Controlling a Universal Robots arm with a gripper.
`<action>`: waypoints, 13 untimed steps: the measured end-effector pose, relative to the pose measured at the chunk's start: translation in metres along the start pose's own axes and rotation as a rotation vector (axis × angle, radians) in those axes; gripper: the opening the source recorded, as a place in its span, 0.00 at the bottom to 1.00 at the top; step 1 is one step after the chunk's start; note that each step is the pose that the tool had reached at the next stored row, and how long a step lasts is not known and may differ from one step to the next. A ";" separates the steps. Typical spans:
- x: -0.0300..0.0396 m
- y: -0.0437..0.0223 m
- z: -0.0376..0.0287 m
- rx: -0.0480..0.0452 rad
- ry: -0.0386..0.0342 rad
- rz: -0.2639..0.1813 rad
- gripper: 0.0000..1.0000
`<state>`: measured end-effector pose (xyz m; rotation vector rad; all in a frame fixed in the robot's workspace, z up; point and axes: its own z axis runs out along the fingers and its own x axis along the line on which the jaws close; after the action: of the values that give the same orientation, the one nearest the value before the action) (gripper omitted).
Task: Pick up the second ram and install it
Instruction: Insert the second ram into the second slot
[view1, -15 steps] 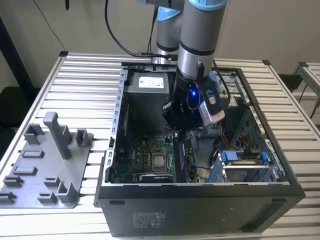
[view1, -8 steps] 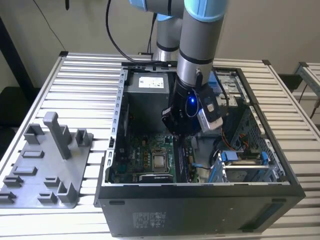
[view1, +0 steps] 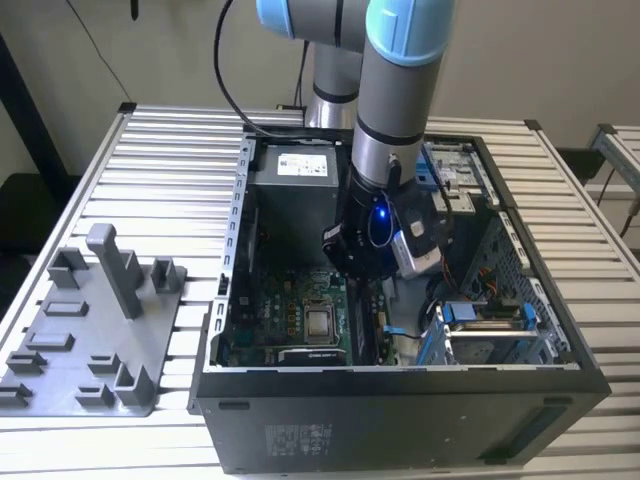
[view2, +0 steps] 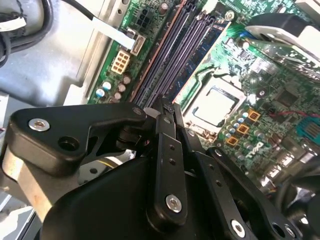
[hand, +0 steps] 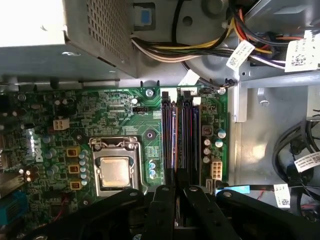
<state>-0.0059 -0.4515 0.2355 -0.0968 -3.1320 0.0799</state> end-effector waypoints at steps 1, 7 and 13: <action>0.0001 0.0000 0.0006 0.0000 0.0000 0.000 0.13; 0.0002 0.0006 0.0034 -0.0002 0.0000 0.000 0.13; 0.0002 0.0014 0.0062 0.0000 0.0001 0.000 0.13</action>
<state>-0.0061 -0.4504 0.2292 -0.0972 -3.1320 0.0798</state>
